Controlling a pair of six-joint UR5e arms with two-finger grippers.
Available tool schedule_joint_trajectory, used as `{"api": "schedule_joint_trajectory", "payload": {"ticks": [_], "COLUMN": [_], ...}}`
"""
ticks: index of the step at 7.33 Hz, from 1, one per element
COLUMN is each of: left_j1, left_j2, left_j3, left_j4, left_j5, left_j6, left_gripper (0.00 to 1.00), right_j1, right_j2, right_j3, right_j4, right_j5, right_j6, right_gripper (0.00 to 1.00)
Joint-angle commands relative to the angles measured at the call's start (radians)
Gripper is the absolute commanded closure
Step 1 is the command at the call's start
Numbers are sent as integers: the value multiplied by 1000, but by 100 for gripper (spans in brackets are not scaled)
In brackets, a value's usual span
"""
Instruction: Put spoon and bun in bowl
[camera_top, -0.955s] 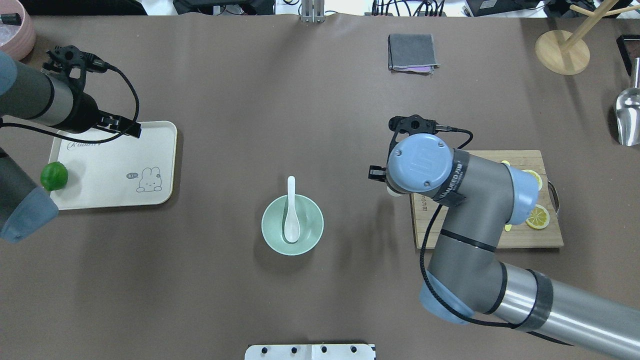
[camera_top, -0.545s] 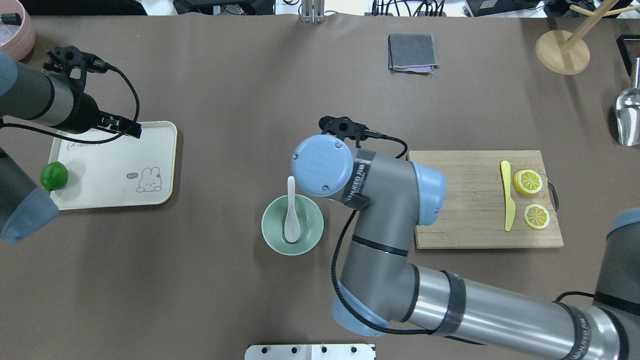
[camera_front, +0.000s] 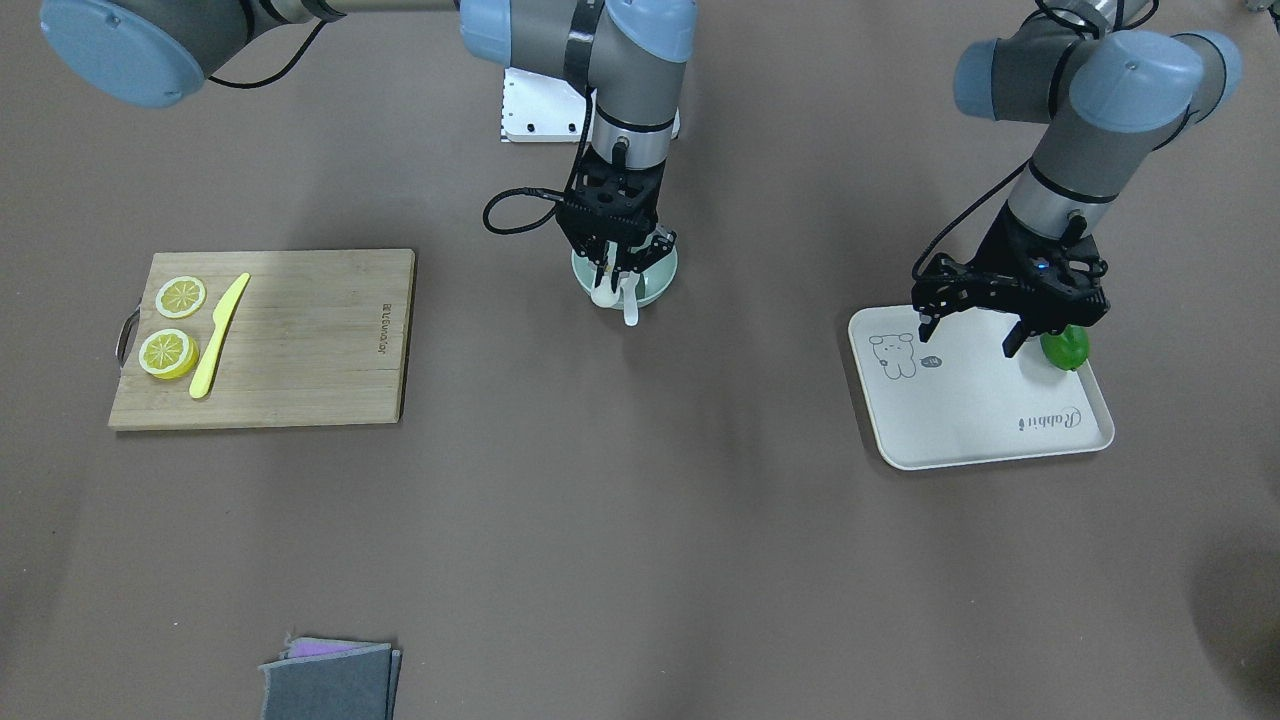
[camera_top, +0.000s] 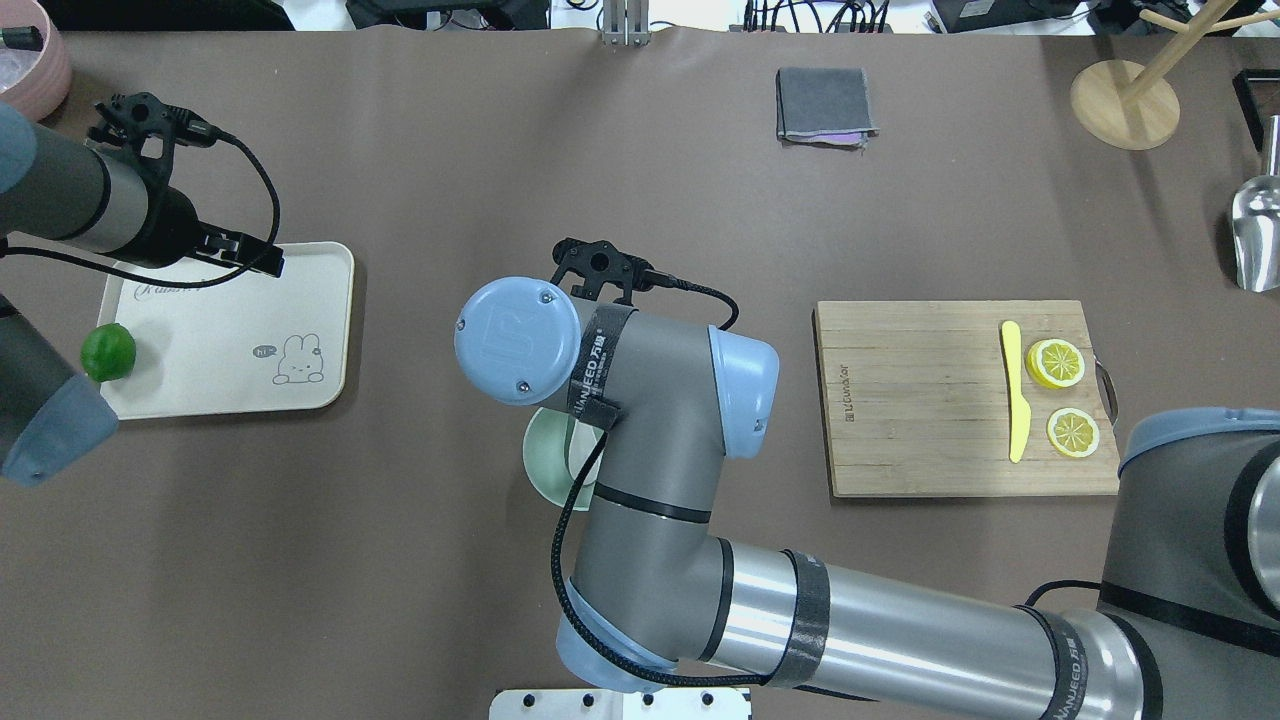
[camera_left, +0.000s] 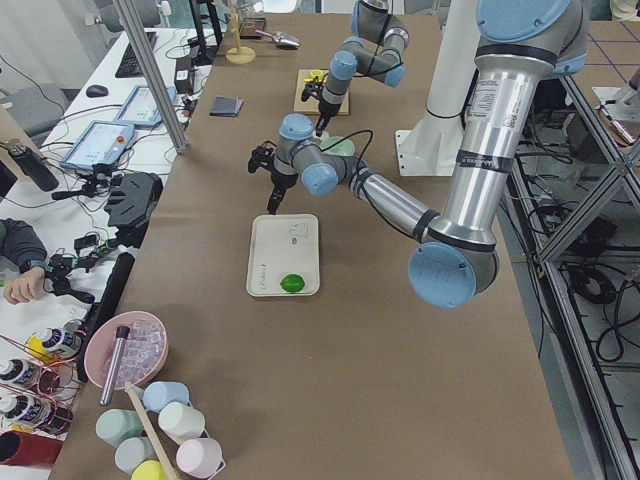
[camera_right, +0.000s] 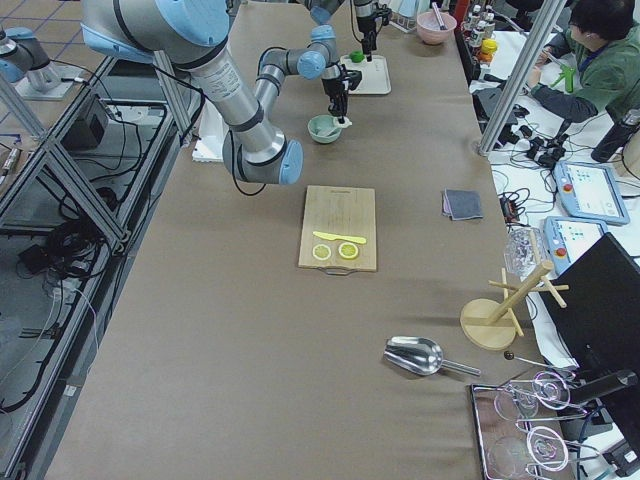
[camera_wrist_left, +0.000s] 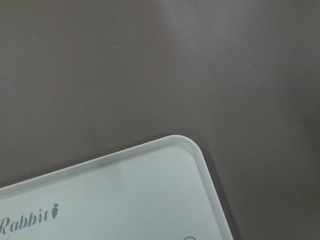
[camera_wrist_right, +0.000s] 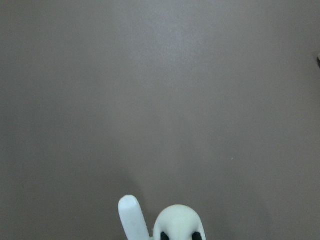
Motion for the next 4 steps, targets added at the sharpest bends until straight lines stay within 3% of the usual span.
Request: {"api": "schedule_joint_trajectory", "payload": {"ticks": [1, 2, 4], "left_j1": [0, 2, 2], "left_j2": [-2, -3, -3], "left_j3": [8, 15, 17], "left_j4": [-1, -1, -4], "left_j5": [0, 0, -1], "left_j6": [1, 3, -48], "left_gripper": [3, 3, 3], "right_j1": [-45, -54, -56], "right_j2": [4, 8, 10], "right_j3": [0, 0, 17], "right_j4": [-25, -27, -34], "right_j5": [-2, -42, -41], "right_j6": [7, 45, 33], "right_gripper": [51, 1, 0]}}
